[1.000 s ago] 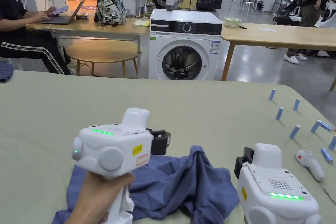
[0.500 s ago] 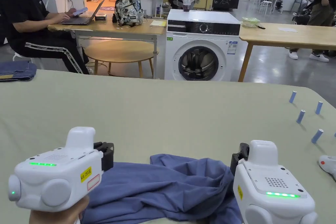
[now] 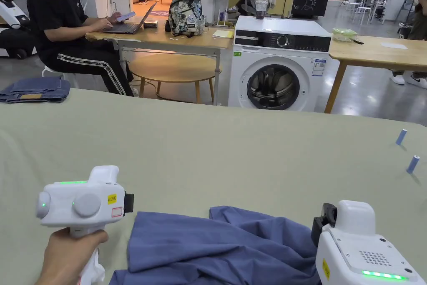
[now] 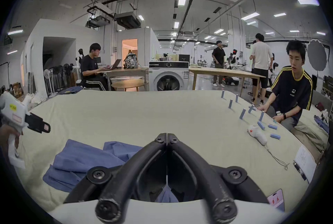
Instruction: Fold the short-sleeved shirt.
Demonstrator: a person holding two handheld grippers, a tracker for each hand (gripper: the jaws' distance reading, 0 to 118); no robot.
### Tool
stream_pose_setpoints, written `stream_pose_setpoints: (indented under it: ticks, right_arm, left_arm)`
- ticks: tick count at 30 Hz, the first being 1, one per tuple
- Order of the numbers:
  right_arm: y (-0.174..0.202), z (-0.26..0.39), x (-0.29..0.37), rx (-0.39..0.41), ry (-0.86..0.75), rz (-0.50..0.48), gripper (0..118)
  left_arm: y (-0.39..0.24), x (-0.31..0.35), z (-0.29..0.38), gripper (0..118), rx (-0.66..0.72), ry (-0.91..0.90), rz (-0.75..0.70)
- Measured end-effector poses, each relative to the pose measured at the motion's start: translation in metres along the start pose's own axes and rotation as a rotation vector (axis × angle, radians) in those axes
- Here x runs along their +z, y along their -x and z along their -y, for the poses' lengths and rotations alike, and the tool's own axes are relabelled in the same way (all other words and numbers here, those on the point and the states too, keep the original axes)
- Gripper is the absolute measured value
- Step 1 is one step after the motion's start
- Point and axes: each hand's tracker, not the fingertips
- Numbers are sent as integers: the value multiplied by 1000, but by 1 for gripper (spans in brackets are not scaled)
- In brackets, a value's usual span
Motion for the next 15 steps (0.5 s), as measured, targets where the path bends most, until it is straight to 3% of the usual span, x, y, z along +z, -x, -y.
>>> stream_pose_setpoints:
  ticks: [5,7,9,15]
  right_arm:
    - [-6,2,-8,-5,19,12,0]
    - [-9,2,-10,-3,26,17,0]
    - [-13,2,-12,0,31,26,0]
    - [-23,3,-14,6,42,48,0]
  left_arm:
    - [-3,-41,-31,0,13,132,70]
    - [-8,-53,-36,19,20,178,51]
    - [-8,-70,-40,56,24,238,43]
    - [-7,-105,-34,72,20,327,-16]
